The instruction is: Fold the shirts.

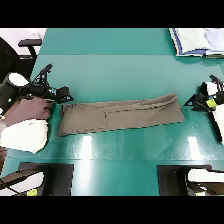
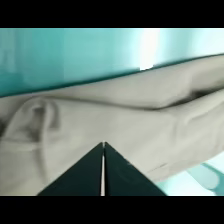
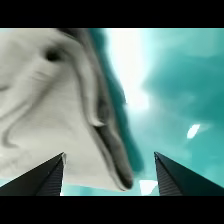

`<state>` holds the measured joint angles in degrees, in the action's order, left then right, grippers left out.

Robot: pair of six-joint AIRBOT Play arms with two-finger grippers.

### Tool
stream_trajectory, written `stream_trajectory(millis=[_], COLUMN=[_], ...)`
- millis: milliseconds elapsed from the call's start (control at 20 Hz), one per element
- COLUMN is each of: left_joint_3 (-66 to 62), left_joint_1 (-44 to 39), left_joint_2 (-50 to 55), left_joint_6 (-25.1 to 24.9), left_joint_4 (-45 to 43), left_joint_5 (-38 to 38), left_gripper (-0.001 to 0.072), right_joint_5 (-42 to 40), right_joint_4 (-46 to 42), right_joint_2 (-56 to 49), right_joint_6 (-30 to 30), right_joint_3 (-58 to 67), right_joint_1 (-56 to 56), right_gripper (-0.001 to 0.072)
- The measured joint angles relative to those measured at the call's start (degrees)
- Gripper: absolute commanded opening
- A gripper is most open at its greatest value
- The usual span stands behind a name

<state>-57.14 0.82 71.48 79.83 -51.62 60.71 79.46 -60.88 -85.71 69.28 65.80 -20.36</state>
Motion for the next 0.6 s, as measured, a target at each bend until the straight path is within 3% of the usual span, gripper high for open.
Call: stream_trajectory(millis=[200, 300, 450, 600], left_joint_3=[-0.2, -0.92, -3.63, -8.0], left_joint_1=[-7.34, -11.43, -17.22, -22.47], left_joint_2=[0.9, 2.23, 5.75, 10.51], left_joint_6=[0.92, 2.21, 3.41, 3.96], left_joint_4=[1.55, 1.77, 2.01, 2.14], left_joint_5=[-4.57, -7.04, -8.96, -9.7], left_gripper=[0.0031, 0.0031, 0.003, 0.0031], right_joint_5=[0.57, 0.57, -1.86, -2.73], right_joint_4=[7.37, 11.04, 12.41, 13.0], right_joint_2=[-4.11, -6.25, -8.15, -8.22], right_joint_6=[-4.0, -5.57, -7.04, -8.22], right_joint_3=[-3.74, -4.5, -4.24, -1.25], right_joint_1=[-3.67, -2.73, 0.52, 3.56], right_gripper=[0.0619, 0.0445, 0.0018, 0.0017])
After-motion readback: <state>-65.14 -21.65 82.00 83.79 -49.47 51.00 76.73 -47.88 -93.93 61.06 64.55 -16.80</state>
